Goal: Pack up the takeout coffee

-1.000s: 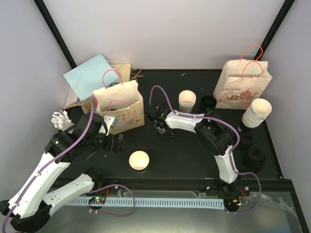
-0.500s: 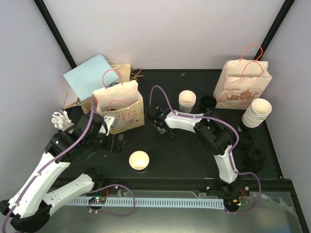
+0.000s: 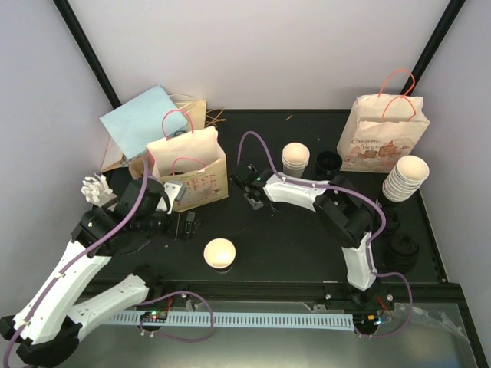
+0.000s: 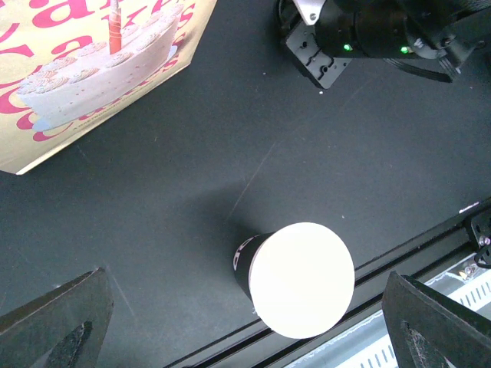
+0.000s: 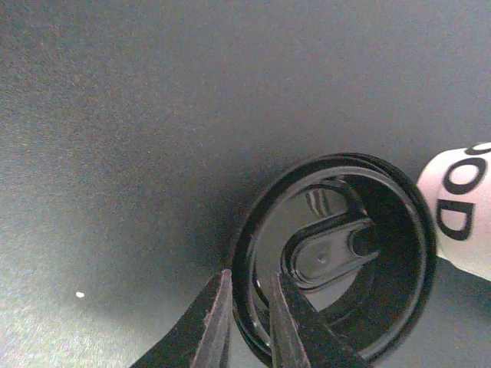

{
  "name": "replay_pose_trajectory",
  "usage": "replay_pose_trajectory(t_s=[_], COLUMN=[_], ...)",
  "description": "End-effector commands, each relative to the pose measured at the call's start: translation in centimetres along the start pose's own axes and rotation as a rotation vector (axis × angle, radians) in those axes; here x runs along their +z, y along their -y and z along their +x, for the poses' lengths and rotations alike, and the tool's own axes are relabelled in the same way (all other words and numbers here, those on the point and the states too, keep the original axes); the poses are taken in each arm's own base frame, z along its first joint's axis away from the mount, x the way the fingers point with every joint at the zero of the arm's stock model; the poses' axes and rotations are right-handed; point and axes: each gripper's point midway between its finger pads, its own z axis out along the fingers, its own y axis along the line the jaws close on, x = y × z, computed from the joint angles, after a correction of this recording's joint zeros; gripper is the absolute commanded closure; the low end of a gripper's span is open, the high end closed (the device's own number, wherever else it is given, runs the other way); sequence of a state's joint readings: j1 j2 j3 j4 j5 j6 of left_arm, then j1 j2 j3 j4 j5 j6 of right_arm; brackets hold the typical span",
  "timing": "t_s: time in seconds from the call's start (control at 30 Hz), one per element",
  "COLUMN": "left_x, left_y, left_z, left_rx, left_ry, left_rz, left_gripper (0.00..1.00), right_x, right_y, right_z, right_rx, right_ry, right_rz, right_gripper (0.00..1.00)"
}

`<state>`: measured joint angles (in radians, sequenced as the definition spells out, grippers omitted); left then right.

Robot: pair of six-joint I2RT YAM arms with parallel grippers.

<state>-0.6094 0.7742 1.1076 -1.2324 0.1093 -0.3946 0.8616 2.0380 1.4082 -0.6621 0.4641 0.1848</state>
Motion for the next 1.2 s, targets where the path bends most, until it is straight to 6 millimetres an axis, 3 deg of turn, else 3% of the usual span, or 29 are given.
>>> replay_pose_trajectory(t_s=[0.0, 0.17, 0.23, 0.27, 0.33, 0.8, 0.9, 1.17], left_x=[-0.3, -0.3, -0.3, -0.2, -0.2, -0.5, -0.5, -0.4], left_y=[0.4, 0.4, 0.5, 0.5, 0.5, 0.2, 0.2, 0.2], left_z=[-0.7, -0.8, -0.8, -0.7, -0.7, -0.3, -0.4, -0.3], left_rx=[0.01, 0.008, 0.007, 0.007, 0.007, 0.007, 0.009, 0.01], left_ry=[0.028, 0.03, 0.029, 0.028, 0.027, 0.029, 0.031, 0.028], left_rz=[0.018, 0.021, 0.024, 0.026, 0.028, 0.02, 0.02, 0.02], left_gripper=[0.01, 0.01, 0.01, 0.01, 0.01, 0.01, 0.01, 0.01], right_x=[-2.6, -4.9, -5.0, -4.8, -4.1, 0.1, 0.9, 1.8], right_y=[1.2, 1.6, 1.6, 1.4, 1.2, 0.7, 0.5, 0.2], right_z=[-0.8, -1.2, -1.2, -1.1, -0.9, 0.1, 0.5, 0.8], right_rx=[0.054, 0.087, 0.08, 0.073, 0.058, 0.022, 0.011, 0.005], right_ry=[0.048, 0.097, 0.095, 0.083, 0.056, -0.042, -0.062, -0.079], right_rz=[-0.026, -0.07, -0.076, -0.077, -0.067, 0.016, 0.026, 0.031], right_gripper=[0.84, 0.84, 0.77, 0.7, 0.65, 0.65, 0.61, 0.65])
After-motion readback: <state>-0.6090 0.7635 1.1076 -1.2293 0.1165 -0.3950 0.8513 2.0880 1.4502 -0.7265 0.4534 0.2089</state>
